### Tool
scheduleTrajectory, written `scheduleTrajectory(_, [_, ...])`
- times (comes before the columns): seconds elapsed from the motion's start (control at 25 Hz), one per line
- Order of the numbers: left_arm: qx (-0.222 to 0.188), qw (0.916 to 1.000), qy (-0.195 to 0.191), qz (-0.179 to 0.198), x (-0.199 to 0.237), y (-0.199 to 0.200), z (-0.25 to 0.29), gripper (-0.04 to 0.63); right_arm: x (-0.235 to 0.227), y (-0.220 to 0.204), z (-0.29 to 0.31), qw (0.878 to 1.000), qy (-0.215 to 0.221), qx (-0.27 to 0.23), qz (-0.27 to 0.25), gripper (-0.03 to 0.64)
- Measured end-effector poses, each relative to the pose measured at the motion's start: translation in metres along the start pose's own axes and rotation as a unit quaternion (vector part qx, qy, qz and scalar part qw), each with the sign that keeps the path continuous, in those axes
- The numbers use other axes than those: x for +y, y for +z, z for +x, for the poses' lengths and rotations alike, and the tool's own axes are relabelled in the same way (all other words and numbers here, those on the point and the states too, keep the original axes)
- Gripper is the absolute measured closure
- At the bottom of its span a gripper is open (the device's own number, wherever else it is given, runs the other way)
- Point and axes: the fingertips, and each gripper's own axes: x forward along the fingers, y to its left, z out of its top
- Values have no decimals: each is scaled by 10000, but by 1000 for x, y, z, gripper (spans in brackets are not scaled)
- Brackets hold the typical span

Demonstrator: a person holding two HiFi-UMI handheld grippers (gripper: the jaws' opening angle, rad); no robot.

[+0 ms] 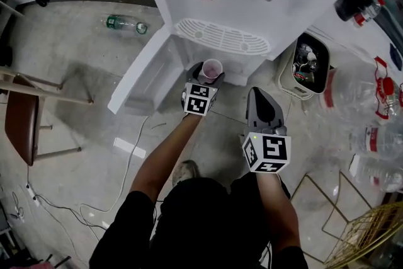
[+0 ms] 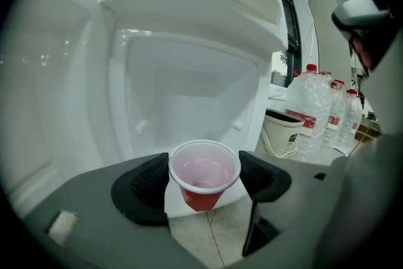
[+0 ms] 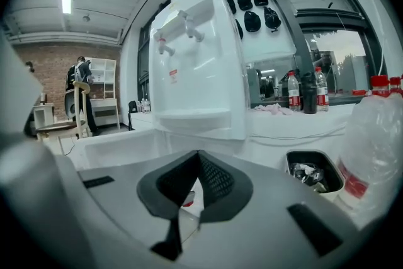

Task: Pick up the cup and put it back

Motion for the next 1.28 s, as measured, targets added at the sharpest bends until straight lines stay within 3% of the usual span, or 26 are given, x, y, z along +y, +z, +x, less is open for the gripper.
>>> scheduleTrajectory(0.32, [22, 9999, -119, 48, -7, 27, -99, 249, 20, 9, -4, 9993, 338, 73, -113, 621])
scheduleTrajectory(0.6, [-188, 9998, -38, 96, -8, 73, -170, 247, 50, 38, -11, 9975, 695, -16, -119, 621])
scheduleTrajectory(0.88, [-421, 9990, 63, 109, -3, 119, -212, 247, 74, 67, -15, 9948, 998, -127, -130, 621])
scheduleTrajectory(1.28, [-944, 9953, 88, 185, -4, 202, -222, 247, 72, 99, -13, 9947, 994, -263, -29, 621])
